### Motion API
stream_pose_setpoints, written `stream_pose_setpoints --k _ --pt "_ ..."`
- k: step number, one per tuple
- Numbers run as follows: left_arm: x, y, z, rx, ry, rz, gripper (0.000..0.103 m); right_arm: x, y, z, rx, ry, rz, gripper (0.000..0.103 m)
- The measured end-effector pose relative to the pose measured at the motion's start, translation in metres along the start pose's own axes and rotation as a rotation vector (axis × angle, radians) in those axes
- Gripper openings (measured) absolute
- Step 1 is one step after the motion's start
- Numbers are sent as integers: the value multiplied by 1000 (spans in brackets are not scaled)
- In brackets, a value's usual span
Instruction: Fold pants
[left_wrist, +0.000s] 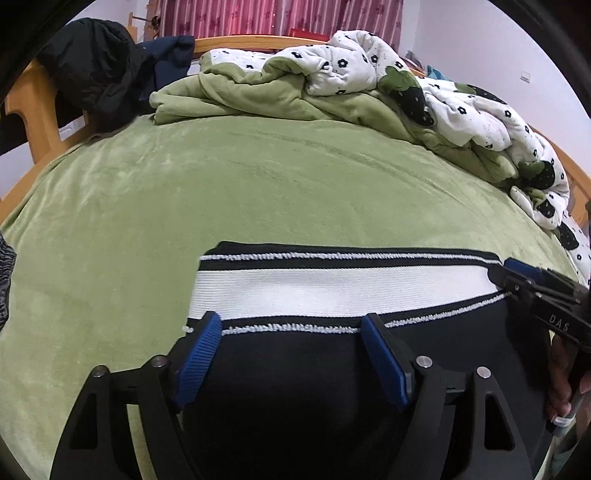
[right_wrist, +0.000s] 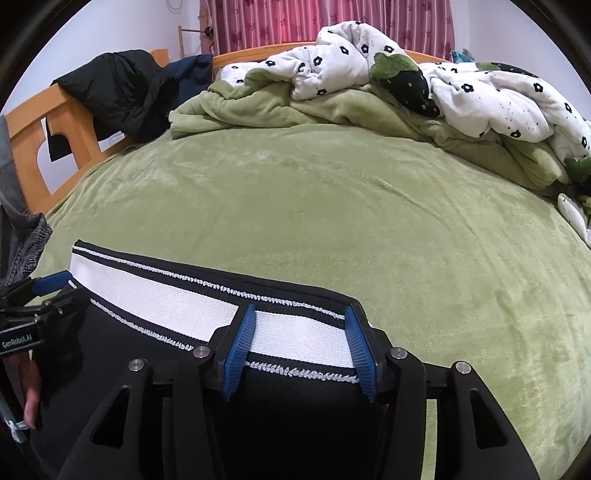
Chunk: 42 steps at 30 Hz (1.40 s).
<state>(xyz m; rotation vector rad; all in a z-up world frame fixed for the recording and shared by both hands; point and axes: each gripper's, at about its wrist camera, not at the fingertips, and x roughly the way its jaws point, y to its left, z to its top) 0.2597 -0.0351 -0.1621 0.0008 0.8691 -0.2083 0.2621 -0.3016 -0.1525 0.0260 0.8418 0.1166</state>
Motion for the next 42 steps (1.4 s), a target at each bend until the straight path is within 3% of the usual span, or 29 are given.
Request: stream_pose_setpoints --k 3,6,9,15,22,30,39,42 --pt "-6 -4 1 14 -19 10 75 0 1 2 -2 5 1 54" --pt "-14 -8 1 33 -56 -32 75 -2 1 3 45 14 18 54" --pt "2 -9 1 35 11 18 78 4 9 0 15 16 10 57" --pt "-4 -1 -2 -3 6 -34 79 2 7 -2 25 4 17 57" --pt "-10 -17 -12 76 48 -3 82 -10 11 -8 7 -9 -25 59" --pt "-31 -25 -39 115 123 56 82 -50 20 -50 -103 -9 -61 60" --pt "-74 -57 -93 178 113 69 82 -99 4 -100 -25 52 -8 60" --pt "-88 -60 -104 149 113 62 82 -108 4 -116 -25 79 -12 60"
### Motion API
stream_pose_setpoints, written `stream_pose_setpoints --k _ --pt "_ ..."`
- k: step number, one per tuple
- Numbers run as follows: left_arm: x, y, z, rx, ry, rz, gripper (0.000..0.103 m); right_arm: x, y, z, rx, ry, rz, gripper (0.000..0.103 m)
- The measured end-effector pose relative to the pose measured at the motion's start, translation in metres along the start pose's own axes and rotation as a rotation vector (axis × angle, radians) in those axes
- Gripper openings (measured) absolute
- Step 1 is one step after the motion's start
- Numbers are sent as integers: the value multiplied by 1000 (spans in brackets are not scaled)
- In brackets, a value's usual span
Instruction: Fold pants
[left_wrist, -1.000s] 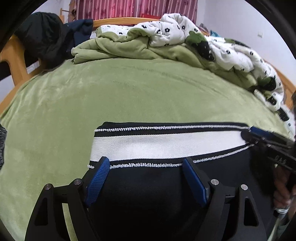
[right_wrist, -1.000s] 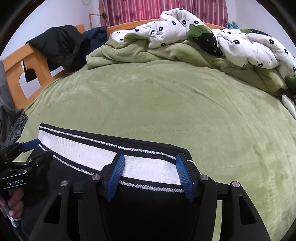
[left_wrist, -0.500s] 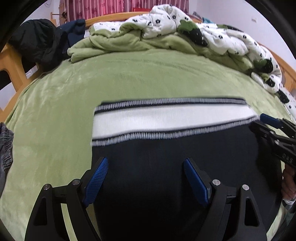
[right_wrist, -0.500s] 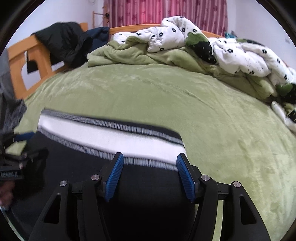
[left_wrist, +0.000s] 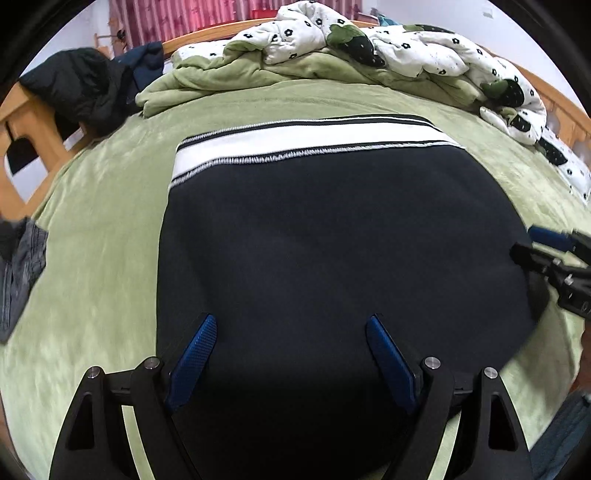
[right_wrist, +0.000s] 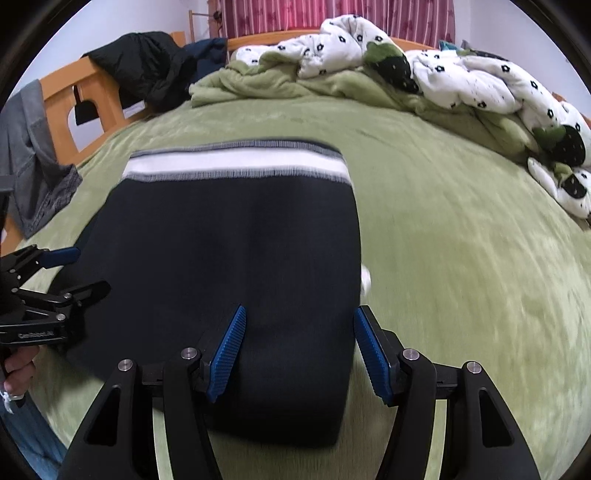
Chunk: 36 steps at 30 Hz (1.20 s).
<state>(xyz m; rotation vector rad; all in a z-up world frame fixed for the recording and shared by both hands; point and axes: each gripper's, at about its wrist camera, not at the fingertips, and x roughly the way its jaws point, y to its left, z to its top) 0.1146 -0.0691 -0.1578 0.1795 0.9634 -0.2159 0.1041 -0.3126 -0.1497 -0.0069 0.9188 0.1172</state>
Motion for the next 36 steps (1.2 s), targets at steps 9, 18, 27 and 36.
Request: stream_pose_setpoints --k 9,18,27,36 --pt "-31 19 -26 31 17 41 82 -23 -4 -36 73 30 7 60" --pt "-42 43 -80 -5 121 26 82 -54 -12 -45 55 -60 -13 60" --pt "-28 32 -76 29 42 284 63 -49 -14 -30 110 -67 22 60" --pt "-53 35 -73 -15 51 -129 63 -42 -11 -31 96 -54 2 60"
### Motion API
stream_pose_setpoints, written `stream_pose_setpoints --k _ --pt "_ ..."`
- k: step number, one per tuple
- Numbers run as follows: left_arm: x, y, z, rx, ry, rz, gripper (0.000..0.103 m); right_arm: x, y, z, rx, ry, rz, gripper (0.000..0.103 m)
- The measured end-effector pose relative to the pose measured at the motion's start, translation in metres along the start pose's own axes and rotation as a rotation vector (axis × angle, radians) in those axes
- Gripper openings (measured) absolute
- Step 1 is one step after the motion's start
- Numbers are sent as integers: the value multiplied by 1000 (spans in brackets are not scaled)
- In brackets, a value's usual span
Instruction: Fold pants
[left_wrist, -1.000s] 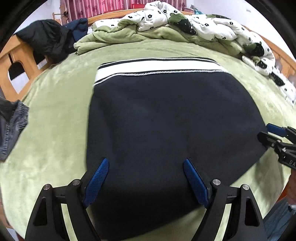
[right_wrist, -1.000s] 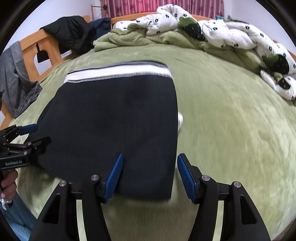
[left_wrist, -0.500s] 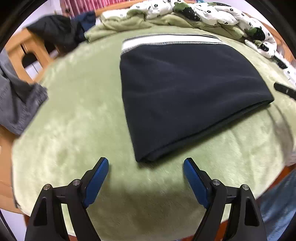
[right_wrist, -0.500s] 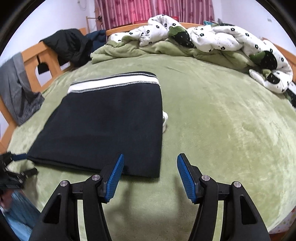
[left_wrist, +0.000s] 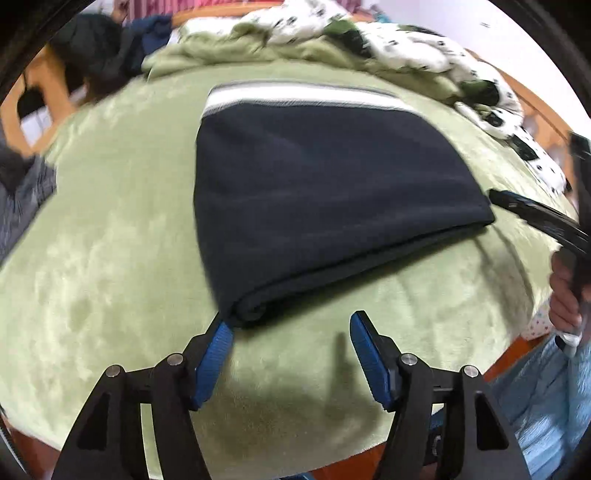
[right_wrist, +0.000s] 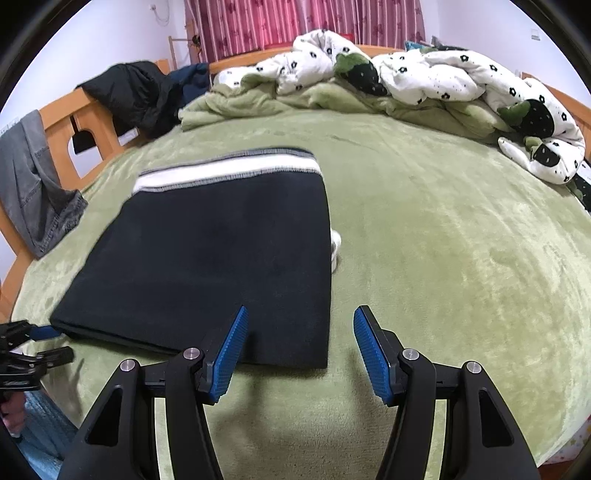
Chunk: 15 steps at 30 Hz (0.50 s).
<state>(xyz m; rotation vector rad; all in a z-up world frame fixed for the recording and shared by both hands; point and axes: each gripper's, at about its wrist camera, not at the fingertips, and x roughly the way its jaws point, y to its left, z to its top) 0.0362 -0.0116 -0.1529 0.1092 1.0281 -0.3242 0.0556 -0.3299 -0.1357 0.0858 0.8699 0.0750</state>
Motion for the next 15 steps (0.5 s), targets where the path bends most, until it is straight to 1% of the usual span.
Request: stream_pose_setpoints --k 2,4,7,11,13,15 --pt "-8 0 3 2 -28 -33 63 8 2 -2 -6 26 -12 60" --pt "-14 3 4 -16 -37 -52 63 13 5 -2 -13 50 -22 58" --pt "-25 11 2 -63 -76 -93 63 7 6 0 -14 25 -18 58" --pt "-34 13 8 -76 -153 -87 63 0 7 3 -33 -18 -35 58" --pt "-32 10 20 -76 -167 -79 63 2 7 4 -32 -20 -35 58" --pt "-27 6 33 -75 -186 -56 63 5 8 7 -28 -20 -32 58"
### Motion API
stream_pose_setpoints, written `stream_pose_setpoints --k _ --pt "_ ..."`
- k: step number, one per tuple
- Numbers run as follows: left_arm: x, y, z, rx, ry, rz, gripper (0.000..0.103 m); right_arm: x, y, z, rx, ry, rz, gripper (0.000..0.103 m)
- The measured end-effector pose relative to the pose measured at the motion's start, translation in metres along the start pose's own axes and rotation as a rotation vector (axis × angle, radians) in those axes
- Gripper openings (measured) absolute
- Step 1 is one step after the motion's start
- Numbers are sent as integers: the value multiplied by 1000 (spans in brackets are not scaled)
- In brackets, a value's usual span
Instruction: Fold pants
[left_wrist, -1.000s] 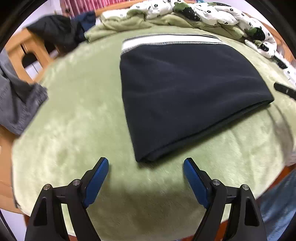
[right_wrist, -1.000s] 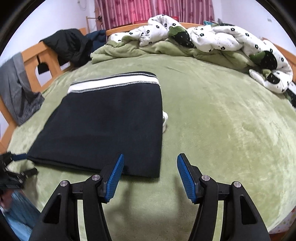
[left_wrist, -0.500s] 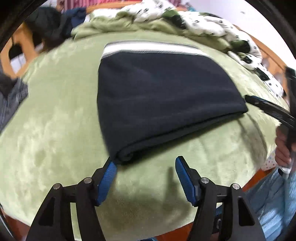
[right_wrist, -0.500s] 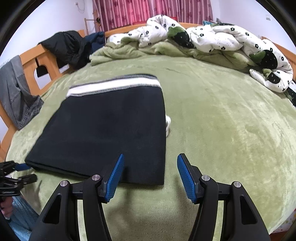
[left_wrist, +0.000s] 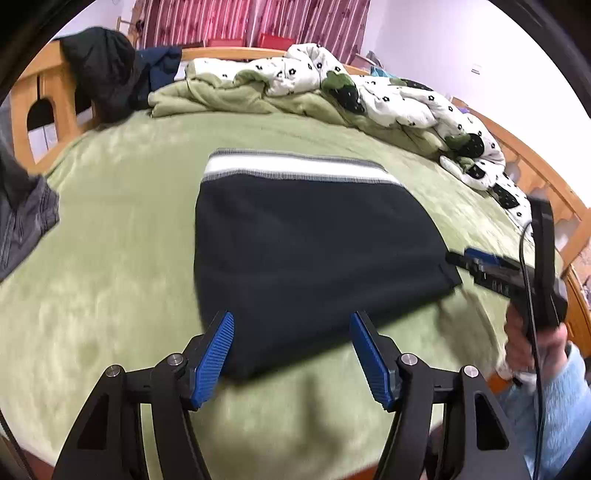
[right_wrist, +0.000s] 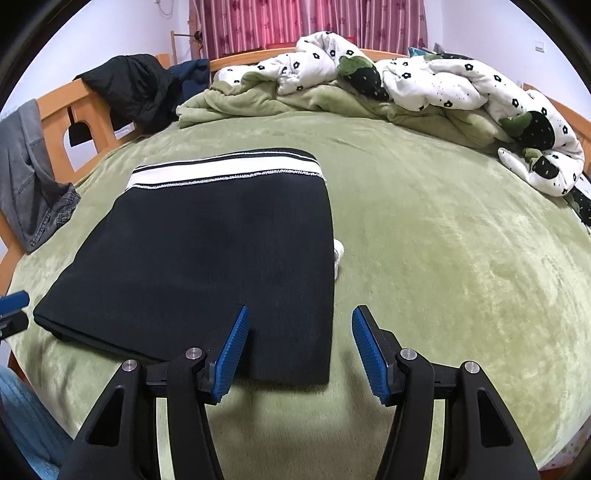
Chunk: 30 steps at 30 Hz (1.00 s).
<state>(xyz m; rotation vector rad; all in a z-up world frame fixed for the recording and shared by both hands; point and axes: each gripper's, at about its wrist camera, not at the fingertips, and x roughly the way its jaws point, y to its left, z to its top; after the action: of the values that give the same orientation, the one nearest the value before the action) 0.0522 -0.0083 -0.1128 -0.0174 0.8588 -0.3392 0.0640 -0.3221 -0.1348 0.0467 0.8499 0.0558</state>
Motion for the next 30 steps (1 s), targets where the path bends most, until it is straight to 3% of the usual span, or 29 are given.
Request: stream_pose_setpoints --k 4,11,18,23,26,30 --pt "17 -9 20 4 -8 86 63 10 1 8 14 -6 -4 58" --pt "59 -9 8 -38 126 175 64 33 -9 5 105 35 55 58" --pt "59 -9 6 -47 116 181 69 40 -23 4 220 86 139 59" --pt "59 -7 8 -72 118 185 72 37 -13 8 177 88 91 59" --pt "60 -6 7 -87 134 197 80 32 -5 9 136 95 41 61" --pt "60 0 4 -131 159 217 83 26 -3 6 124 122 37 61"
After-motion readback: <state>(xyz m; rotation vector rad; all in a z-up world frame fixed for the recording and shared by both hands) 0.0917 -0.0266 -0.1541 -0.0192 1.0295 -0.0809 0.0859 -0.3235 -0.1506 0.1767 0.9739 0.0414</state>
